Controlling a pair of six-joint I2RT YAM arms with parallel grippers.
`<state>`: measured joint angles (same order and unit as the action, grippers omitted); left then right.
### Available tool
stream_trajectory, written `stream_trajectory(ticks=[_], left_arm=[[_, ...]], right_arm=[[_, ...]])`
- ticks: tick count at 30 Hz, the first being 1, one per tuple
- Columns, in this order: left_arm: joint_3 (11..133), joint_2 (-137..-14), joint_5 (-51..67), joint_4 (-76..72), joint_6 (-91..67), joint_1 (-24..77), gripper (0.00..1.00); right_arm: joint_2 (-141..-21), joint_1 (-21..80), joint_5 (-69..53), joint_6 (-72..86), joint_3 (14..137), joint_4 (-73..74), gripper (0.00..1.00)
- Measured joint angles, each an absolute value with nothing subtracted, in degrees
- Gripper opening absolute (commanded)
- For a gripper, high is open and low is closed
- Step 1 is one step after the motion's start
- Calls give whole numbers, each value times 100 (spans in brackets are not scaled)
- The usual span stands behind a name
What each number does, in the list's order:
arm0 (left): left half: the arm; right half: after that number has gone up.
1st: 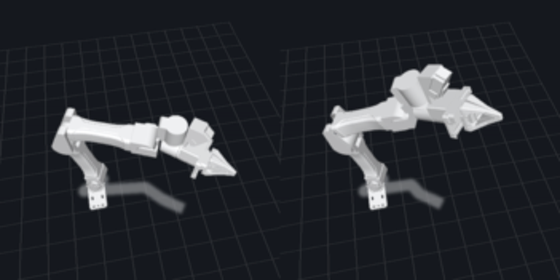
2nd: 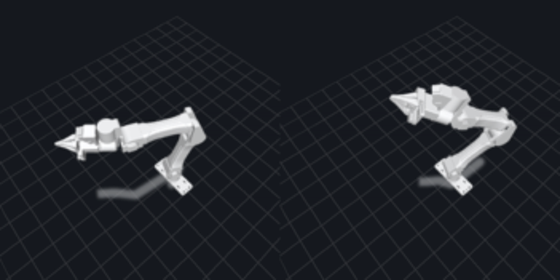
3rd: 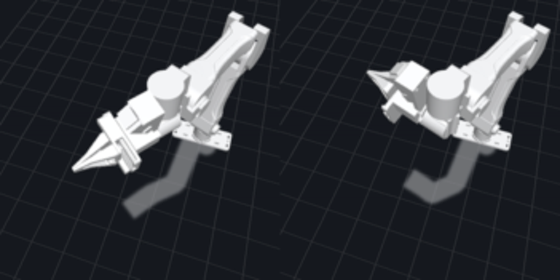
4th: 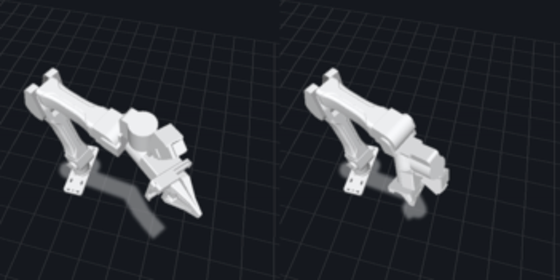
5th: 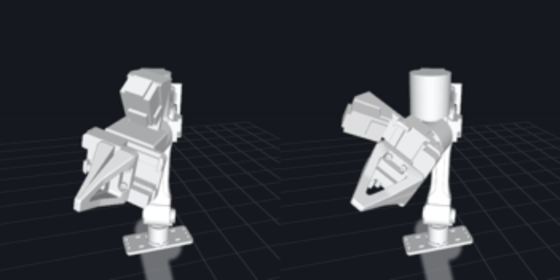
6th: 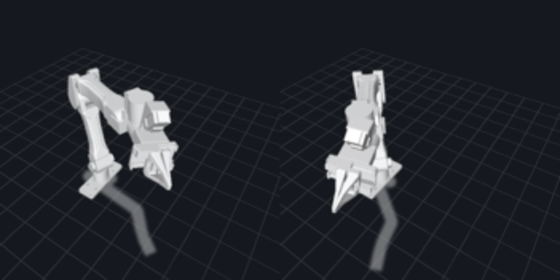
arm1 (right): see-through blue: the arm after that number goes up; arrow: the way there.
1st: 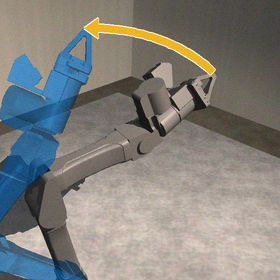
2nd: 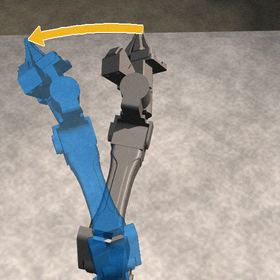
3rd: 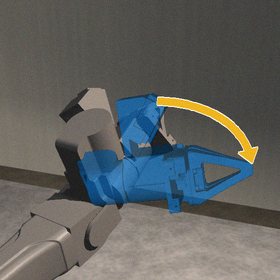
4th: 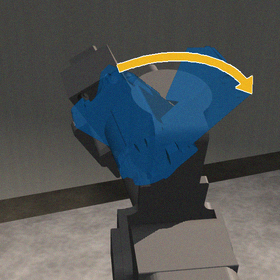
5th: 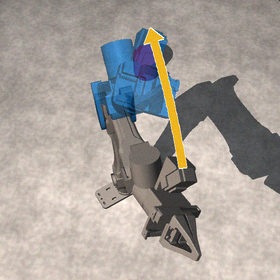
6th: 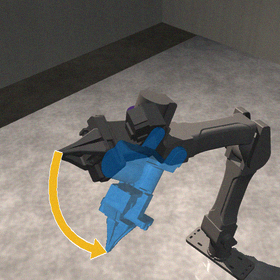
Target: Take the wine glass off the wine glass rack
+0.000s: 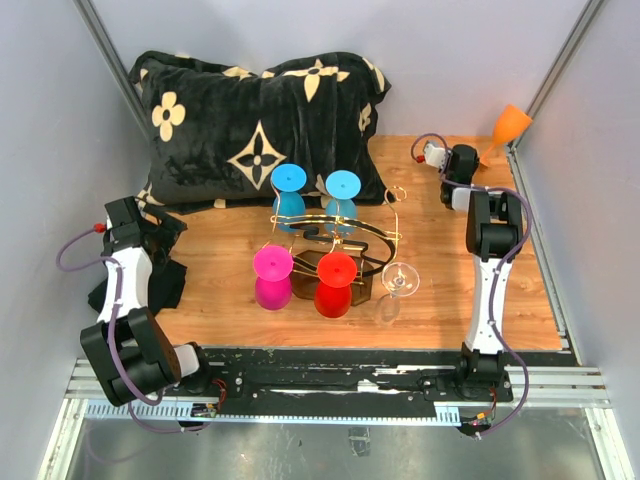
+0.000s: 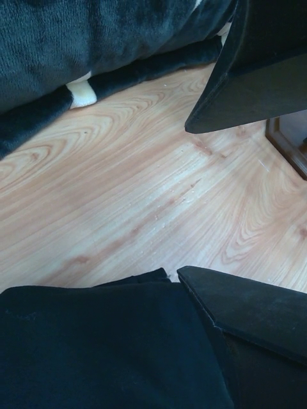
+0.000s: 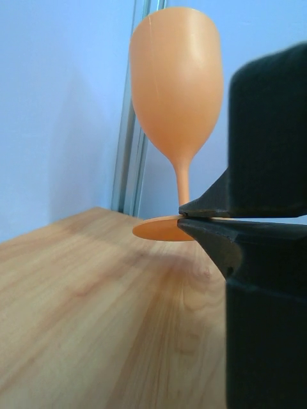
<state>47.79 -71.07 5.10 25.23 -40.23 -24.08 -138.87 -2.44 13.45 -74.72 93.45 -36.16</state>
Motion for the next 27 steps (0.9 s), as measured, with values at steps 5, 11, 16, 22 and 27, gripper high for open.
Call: stream_trajectory(ticks=[5,11,16,22,27], left_arm=[[4779,-7087,532,2484,-4047,-2388,90],[4700,-7118,620,2366,-4051,-2386,90],[4650,-7314,722,2349,-4053,-2362,89],[4582,-7312,766,2333,-4053,-2259,89],[4580,-7301,799,2322,-4056,-2198,89]], right_arm=[[-14309,-242,1402,-7749,9297,-3907,1],[-14396,-226,1503,-7968,9192,-4185,3],[-14396,-193,1522,-7957,8958,-4366,9],[-14210,-126,1612,-7955,8639,-4405,27],[-14055,5,1785,-8018,8541,-4305,65]])
